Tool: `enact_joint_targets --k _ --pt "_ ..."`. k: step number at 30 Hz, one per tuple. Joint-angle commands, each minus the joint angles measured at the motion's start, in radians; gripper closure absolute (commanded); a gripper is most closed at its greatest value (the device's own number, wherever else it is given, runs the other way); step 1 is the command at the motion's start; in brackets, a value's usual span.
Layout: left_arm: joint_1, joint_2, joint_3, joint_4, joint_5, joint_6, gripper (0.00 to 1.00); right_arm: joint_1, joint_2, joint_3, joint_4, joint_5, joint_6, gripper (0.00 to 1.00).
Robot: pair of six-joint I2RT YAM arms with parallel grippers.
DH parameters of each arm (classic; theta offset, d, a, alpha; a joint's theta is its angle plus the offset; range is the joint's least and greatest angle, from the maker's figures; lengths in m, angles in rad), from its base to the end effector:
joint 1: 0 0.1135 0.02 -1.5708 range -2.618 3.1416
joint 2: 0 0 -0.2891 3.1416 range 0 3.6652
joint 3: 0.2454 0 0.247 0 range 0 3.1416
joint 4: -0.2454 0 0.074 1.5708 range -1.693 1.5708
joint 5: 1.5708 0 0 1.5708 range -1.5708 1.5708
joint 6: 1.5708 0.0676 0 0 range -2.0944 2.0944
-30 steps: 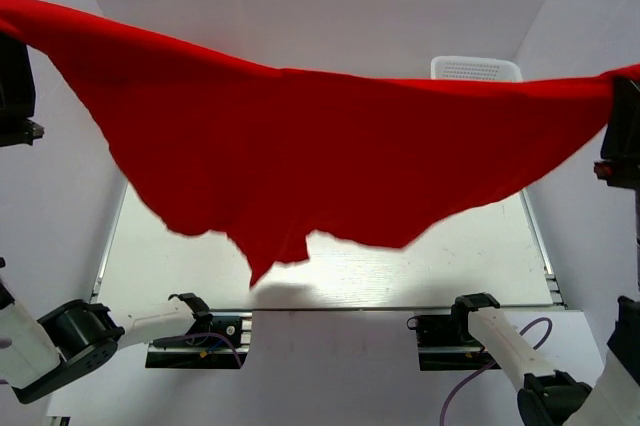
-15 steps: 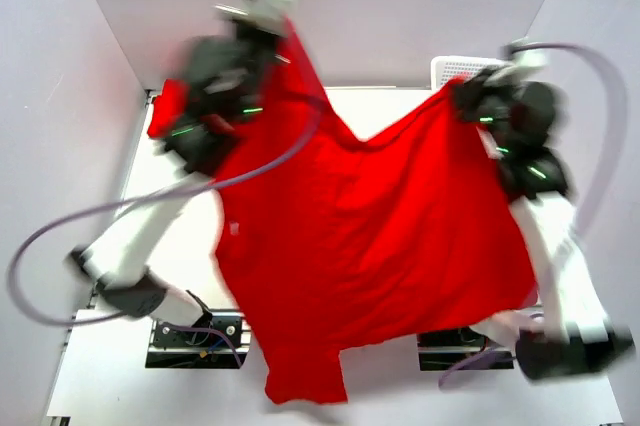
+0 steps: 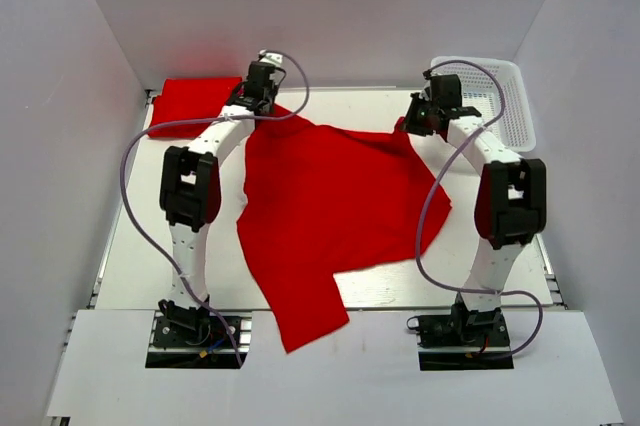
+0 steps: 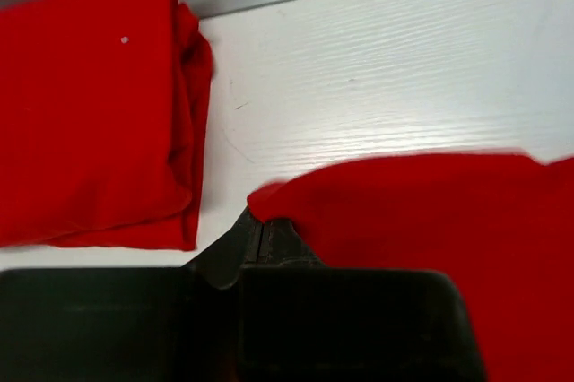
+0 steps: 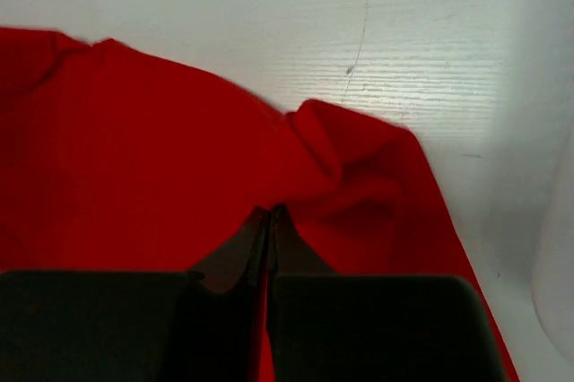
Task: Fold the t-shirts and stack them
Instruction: Flatten out the tshirt
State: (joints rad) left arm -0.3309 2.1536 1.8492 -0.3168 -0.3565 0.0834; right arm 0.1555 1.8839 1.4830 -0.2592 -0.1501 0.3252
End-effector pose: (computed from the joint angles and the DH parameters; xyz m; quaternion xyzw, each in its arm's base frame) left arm 0.5159 -0.1523 0.2604 0.1007 0.8733 0.1009 0.4659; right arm 0.4572 0.0819 0.2639 0.0430 0.8952 0.1698 0.4099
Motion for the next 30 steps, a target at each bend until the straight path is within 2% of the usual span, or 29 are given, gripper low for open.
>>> enact_joint_targets --k 1,5,9,11,13,14,15,17,18,20,23,26,30 --pt "0.041 -0.017 0.099 0.05 0.173 -0.057 1.0 0.004 0.056 0.118 -0.026 -0.013 -0.006 1.0" --pt "0.09 0.008 0.119 0.088 0.261 -0.079 1.0 0.004 0.107 0.227 -0.061 0.014 -0.005 1.0" --pt "0.118 -0.076 0.044 0.146 0.347 -0.099 1.0 0.003 0.046 0.235 -0.052 0.024 -0.031 1.0" --pt "0.128 -0.185 -0.039 0.183 0.373 -0.109 1.0 0.004 0.017 0.231 -0.054 0.038 -0.041 1.0" --pt "0.128 -0.276 -0.132 0.232 0.383 -0.125 1.0 0.01 -0.072 0.211 -0.049 0.058 -0.072 1.0" --pt "0.128 -0.373 -0.16 0.243 0.383 -0.138 1.0 0.012 -0.1 0.194 -0.04 0.079 -0.081 1.0" --pt "0.128 -0.424 -0.204 0.243 0.354 -0.139 1.0 0.012 -0.193 0.172 -0.038 0.102 -0.101 1.0" --pt "0.128 -0.521 -0.238 0.243 0.324 -0.139 1.0 0.012 -0.259 0.142 -0.026 0.129 -0.115 1.0" --pt "0.128 -0.62 -0.273 0.234 0.291 -0.139 1.0 0.012 -0.361 0.114 -0.023 0.145 -0.118 1.0" --pt "0.128 -0.72 -0.312 0.234 0.278 -0.139 1.0 0.012 -0.467 0.093 -0.025 0.19 -0.12 1.0" --pt "0.128 -0.924 -0.411 0.234 0.304 -0.139 1.0 0.012 -0.628 0.046 -0.021 0.188 -0.124 1.0" --pt "0.128 -1.091 -0.423 0.213 0.343 -0.129 1.0 0.01 -0.77 0.025 -0.014 0.17 -0.133 1.0" --pt "0.128 -1.228 -0.352 0.157 0.375 -0.12 1.0 0.009 -0.925 0.066 -0.04 0.099 -0.149 1.0"
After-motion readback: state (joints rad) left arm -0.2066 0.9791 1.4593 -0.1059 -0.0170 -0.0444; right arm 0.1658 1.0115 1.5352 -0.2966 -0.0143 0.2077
